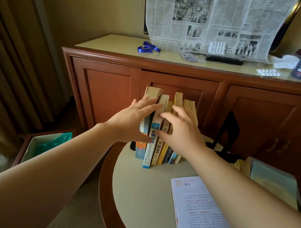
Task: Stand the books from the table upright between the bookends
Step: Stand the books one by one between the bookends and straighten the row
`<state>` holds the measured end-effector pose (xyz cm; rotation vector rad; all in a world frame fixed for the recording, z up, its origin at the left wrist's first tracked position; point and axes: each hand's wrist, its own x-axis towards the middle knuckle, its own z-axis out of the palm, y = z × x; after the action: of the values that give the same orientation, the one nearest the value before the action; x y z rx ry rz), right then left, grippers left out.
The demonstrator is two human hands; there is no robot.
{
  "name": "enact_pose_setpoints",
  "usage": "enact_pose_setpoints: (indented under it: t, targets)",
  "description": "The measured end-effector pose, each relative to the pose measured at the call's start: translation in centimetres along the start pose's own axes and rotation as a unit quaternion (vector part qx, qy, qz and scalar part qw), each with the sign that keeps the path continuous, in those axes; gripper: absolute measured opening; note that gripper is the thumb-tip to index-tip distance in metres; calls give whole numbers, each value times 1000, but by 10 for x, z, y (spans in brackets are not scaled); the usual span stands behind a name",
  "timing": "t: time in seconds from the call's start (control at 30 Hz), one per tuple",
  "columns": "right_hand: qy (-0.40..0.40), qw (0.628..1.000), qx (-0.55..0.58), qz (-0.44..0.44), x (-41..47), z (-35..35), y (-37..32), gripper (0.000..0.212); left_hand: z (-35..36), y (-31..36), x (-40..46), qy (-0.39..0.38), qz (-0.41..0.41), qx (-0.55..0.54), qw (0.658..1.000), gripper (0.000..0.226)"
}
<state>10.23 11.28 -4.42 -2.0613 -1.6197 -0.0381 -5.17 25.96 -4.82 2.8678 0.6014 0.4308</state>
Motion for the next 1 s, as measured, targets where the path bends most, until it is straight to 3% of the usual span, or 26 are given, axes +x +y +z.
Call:
enact_pose_setpoints:
  t: [0.13,0.4,0.53,0.7,0.8,0.9,1.0]
  targets:
    - [10,1000,-12,-12,2,5,6,62,4,2,0,29,34,7,999,90]
    - [21,997,-50,-54,8,6,11,60,22,3,-4,109,17,41,993,80]
    - [4,997,-32,-65,10,2,11,48,31,3,-5,149,0,52,987,75]
    - [-57,994,-60,-77,3,-5,12,67,30,15,-7,124,-22,82,989,80]
    - [-20,996,-55,-71,-22,-5,17,77,32,25,-20,115,-35,77,990,87]
    - [36,998,-8,-41,-64,1,30,72,42,40,-43,115,-42,53,991,94]
    - [22,999,36,5,-121,8,49,50,63,63,-71,82,-72,6,994,91]
